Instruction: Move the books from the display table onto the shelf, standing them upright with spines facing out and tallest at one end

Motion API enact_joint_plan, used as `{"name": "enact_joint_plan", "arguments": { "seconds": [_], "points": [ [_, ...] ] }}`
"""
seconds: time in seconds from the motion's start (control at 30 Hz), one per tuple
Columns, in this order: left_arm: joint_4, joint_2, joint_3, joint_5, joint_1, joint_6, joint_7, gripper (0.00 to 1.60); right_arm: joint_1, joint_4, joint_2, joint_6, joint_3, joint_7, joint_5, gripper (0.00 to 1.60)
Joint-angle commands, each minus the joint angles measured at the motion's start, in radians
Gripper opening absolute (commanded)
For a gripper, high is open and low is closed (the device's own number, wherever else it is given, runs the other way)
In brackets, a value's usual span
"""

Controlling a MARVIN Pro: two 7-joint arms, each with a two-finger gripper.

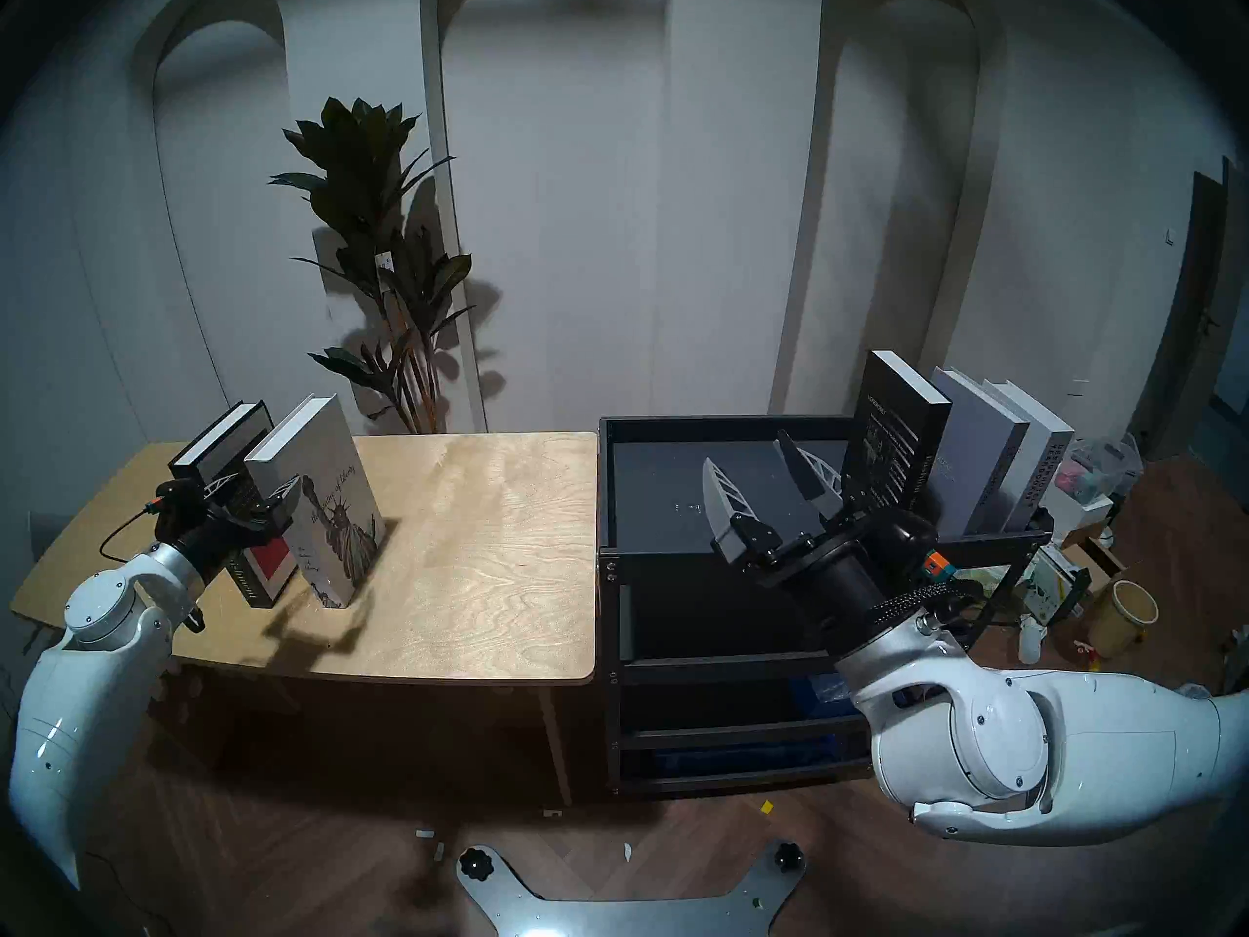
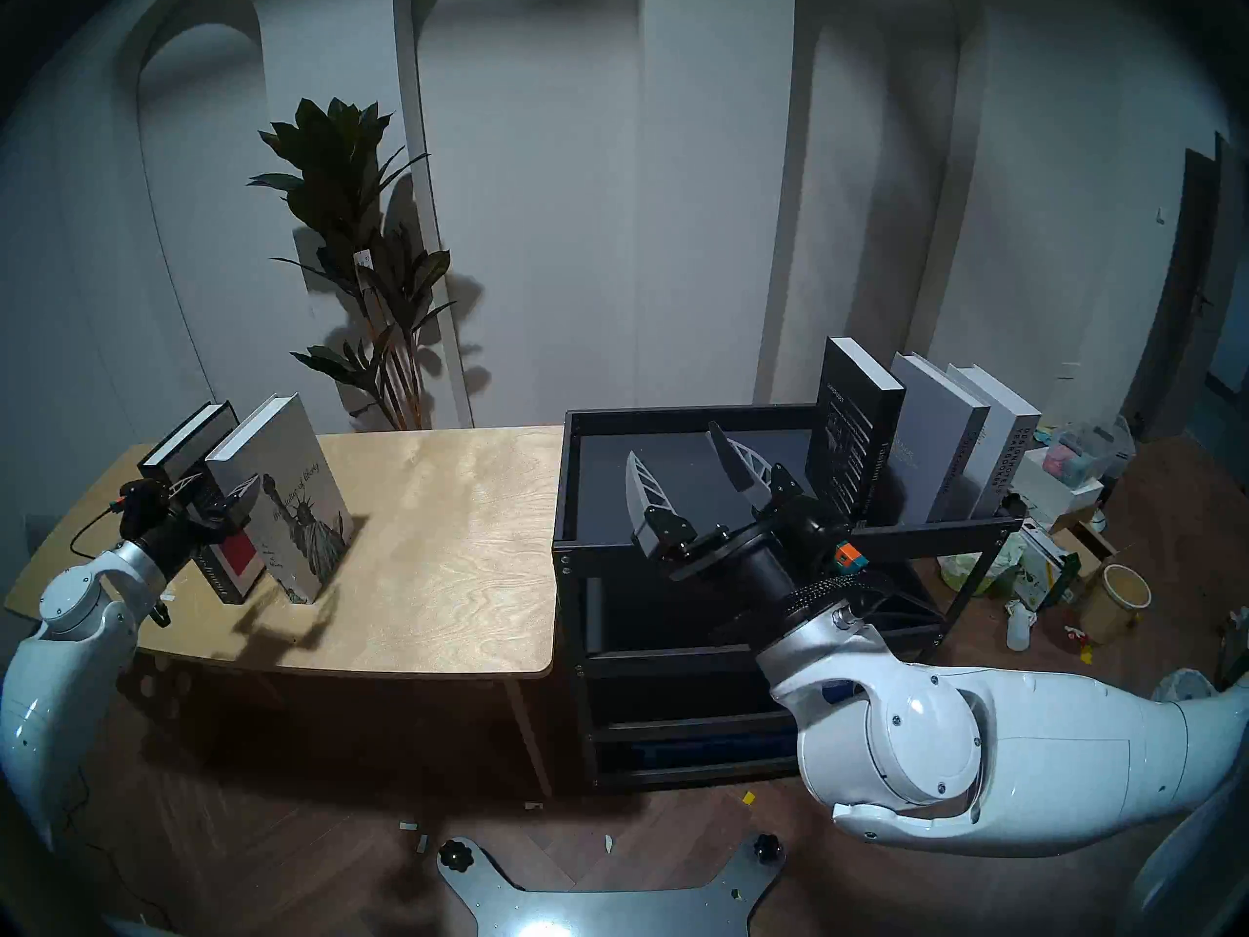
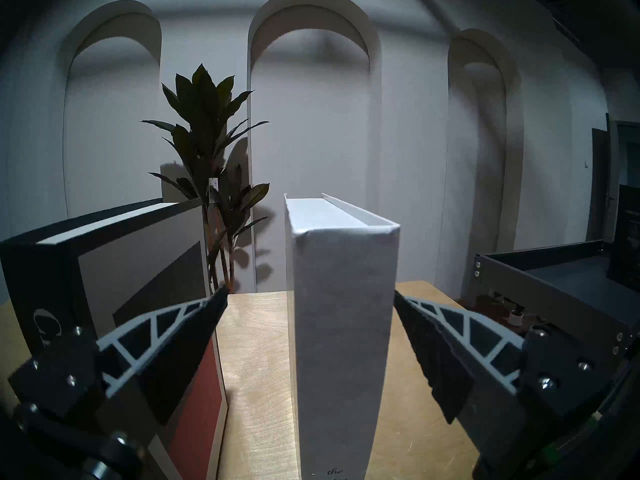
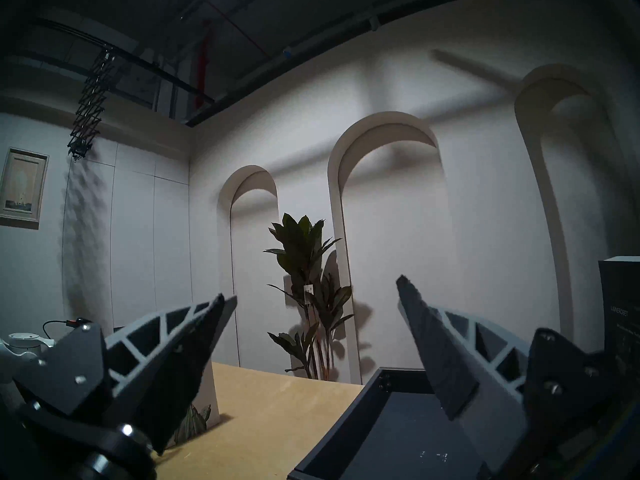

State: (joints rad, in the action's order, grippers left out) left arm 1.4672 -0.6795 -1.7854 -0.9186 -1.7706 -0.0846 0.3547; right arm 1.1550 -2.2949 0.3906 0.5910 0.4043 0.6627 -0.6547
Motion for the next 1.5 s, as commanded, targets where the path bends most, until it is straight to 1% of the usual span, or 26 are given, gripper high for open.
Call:
{"name": "enact_joint_plan", "arguments": {
  "seconds": [0.0,0.03,0.07,0.1,0.17,0.2,0.3,0.4,0.43,0.47,0.67,0.73,0.77,0.8,0.83,0.87,0.9,0.97,1.03,1.07,1.13,1.17,1.33,1.4,1.43,1.47],
  "points": [
    [-0.019,0.001,0.028,-0.042,0.119,-0.029,0.002,1.48,0.001,-0.006,0.051,-0.027,0.005,0.063,0.073,1.6],
    [-0.019,-0.007,0.034,-0.064,0.126,-0.022,-0.011,0.64,0.004,-0.009,0.054,-0.032,0.005,0.081,0.09,1.6],
    [-0.021,-0.015,0.039,-0.075,0.137,-0.012,-0.023,0.35,0.006,-0.01,0.056,-0.036,0.004,0.093,0.102,1.6],
    [-0.027,-0.022,0.046,-0.083,0.151,-0.01,-0.024,0.0,0.007,-0.012,0.06,-0.041,0.003,0.106,0.116,1.6],
    [-0.024,-0.037,0.062,-0.076,0.171,-0.001,-0.043,0.0,0.011,-0.013,0.069,-0.059,-0.002,0.127,0.146,1.6],
    [-0.006,-0.046,0.058,-0.096,0.165,0.013,-0.05,0.0,0.014,-0.009,0.077,-0.069,-0.008,0.133,0.155,1.6],
    [0.058,-0.05,0.054,-0.099,0.144,0.025,-0.1,0.0,0.022,0.013,0.106,-0.104,-0.03,0.142,0.182,1.6],
    [0.101,-0.051,0.061,-0.087,0.164,0.028,-0.138,0.0,0.031,0.045,0.138,-0.124,-0.055,0.144,0.187,1.6],
    [0.101,-0.051,0.061,-0.087,0.164,0.028,-0.138,0.0,0.031,0.045,0.138,-0.124,-0.055,0.144,0.187,1.6],
    [0.123,-0.044,0.068,-0.072,0.184,0.026,-0.149,0.0,0.035,0.06,0.151,-0.132,-0.068,0.145,0.19,1.6],
    [0.21,-0.043,0.087,-0.052,0.228,0.058,-0.23,0.0,0.037,0.119,0.2,-0.167,-0.105,0.157,0.204,1.6],
    [0.231,-0.046,0.099,-0.046,0.239,0.067,-0.246,0.0,0.036,0.135,0.22,-0.177,-0.115,0.158,0.21,1.6],
    [0.231,-0.046,0.099,-0.046,0.239,0.067,-0.246,0.0,0.036,0.135,0.22,-0.177,-0.115,0.158,0.21,1.6],
    [0.271,-0.055,0.11,-0.044,0.24,0.084,-0.273,0.0,0.032,0.152,0.247,-0.189,-0.125,0.16,0.216,1.6],
    [0.269,-0.058,0.117,-0.044,0.246,0.087,-0.277,0.0,0.03,0.156,0.256,-0.192,-0.128,0.16,0.218,1.6],
    [0.269,-0.058,0.117,-0.044,0.246,0.087,-0.277,0.0,0.03,0.156,0.256,-0.192,-0.128,0.16,0.218,1.6],
    [0.301,-0.066,0.129,-0.044,0.245,0.105,-0.306,0.0,0.022,0.171,0.281,-0.206,-0.136,0.162,0.227,1.6],
    [0.313,-0.069,0.131,-0.045,0.239,0.112,-0.317,0.0,0.018,0.174,0.29,-0.21,-0.137,0.161,0.228,1.6],
    [0.365,-0.078,0.143,-0.045,0.228,0.139,-0.365,0.0,0.001,0.194,0.331,-0.23,-0.143,0.165,0.239,1.6],
    [0.371,-0.082,0.146,-0.045,0.228,0.143,-0.376,0.0,-0.007,0.194,0.334,-0.235,-0.143,0.165,0.242,1.6],
    [0.404,-0.089,0.149,-0.045,0.219,0.162,-0.411,0.0,-0.02,0.207,0.364,-0.248,-0.143,0.17,0.248,1.6],
    [0.404,-0.089,0.149,-0.045,0.219,0.162,-0.411,0.0,-0.02,0.207,0.364,-0.248,-0.143,0.17,0.248,1.6],
    [0.458,-0.108,0.15,-0.045,0.213,0.208,-0.505,0.0,-0.048,0.239,0.428,-0.281,-0.144,0.174,0.259,1.6],
    [0.473,-0.116,0.147,-0.046,0.213,0.222,-0.542,0.0,-0.056,0.247,0.437,-0.291,-0.148,0.174,0.263,1.6],
    [0.483,-0.121,0.144,-0.046,0.213,0.229,-0.561,0.0,-0.058,0.26,0.461,-0.298,-0.149,0.177,0.265,1.6],
    [0.491,-0.121,0.142,-0.044,0.215,0.235,-0.576,0.0,-0.06,0.262,0.46,-0.301,-0.151,0.176,0.267,1.6]
  ]
}}
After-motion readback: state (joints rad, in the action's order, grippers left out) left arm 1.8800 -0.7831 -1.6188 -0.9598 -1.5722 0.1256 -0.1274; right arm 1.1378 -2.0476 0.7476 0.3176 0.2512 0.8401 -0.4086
